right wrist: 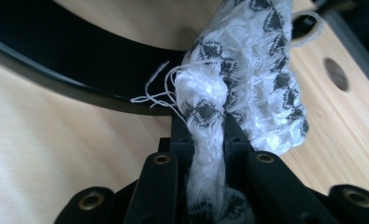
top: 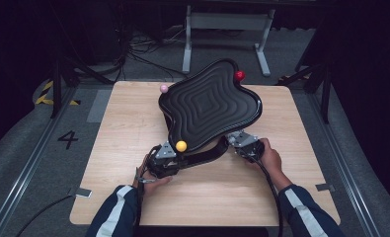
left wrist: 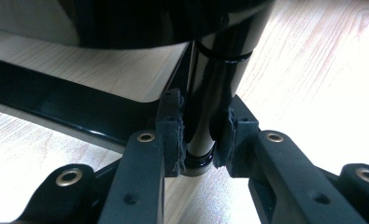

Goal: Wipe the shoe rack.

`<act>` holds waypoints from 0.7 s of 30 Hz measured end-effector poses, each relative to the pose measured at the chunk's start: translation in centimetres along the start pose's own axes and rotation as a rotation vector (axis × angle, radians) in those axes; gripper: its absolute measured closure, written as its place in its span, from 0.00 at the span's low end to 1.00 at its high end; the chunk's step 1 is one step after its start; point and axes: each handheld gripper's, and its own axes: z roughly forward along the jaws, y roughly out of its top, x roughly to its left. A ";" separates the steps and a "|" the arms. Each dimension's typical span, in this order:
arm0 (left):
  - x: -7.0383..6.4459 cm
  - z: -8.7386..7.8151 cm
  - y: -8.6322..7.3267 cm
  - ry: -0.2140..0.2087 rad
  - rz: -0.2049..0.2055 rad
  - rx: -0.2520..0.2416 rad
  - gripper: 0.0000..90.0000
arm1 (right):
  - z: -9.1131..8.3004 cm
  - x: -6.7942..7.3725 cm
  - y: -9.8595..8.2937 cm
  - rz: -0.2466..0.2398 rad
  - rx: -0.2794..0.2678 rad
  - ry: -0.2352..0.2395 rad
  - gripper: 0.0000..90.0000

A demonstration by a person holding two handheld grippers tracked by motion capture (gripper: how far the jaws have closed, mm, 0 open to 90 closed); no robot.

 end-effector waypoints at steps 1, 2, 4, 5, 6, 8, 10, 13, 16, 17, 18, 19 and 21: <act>0.0 0.0 0.0 0.000 0.000 -0.001 0.81 | -0.1 0.2 0.2 -0.009 0.000 0.023 0.89; 0.0 0.0 0.0 0.000 0.000 -0.001 0.81 | -0.3 0.5 0.4 -0.020 -0.002 0.027 0.89; 0.0 0.0 0.0 -0.002 0.000 -0.001 0.81 | -0.5 1.0 0.7 -0.034 -0.013 0.054 0.89; 0.0 0.0 0.0 -0.001 0.001 0.000 0.81 | -0.5 1.0 0.7 -0.034 -0.013 0.054 0.89; 0.0 0.0 0.0 -0.001 0.001 -0.001 0.81 | -0.6 1.6 1.1 -0.060 -0.028 0.073 0.88; 0.0 0.0 0.0 -0.001 0.001 0.000 0.81 | -0.7 1.9 1.3 -0.063 -0.036 0.089 0.88; 0.0 0.0 0.0 0.000 0.001 0.000 0.81 | -1.1 2.9 1.9 -0.090 -0.062 0.121 0.88; 0.0 0.1 0.0 0.002 0.000 -0.002 0.81 | -1.3 3.6 2.3 -0.115 -0.071 0.141 0.88; -0.1 0.1 0.1 0.010 0.002 -0.003 0.81 | -1.5 4.7 3.0 -0.132 -0.090 0.184 0.88; -0.1 0.2 0.1 0.012 0.003 -0.003 0.81 | -1.5 5.0 3.2 -0.136 -0.094 0.199 0.88; -0.1 0.2 0.1 0.014 0.004 -0.006 0.81 | -1.5 5.4 3.5 -0.142 -0.102 0.215 0.88; -0.1 0.2 0.1 0.014 0.006 -0.003 0.81 | -1.5 6.0 3.9 -0.147 -0.108 0.222 0.88; -0.2 0.2 0.1 0.017 0.005 -0.004 0.81 | -1.5 7.0 4.5 -0.156 -0.121 0.238 0.88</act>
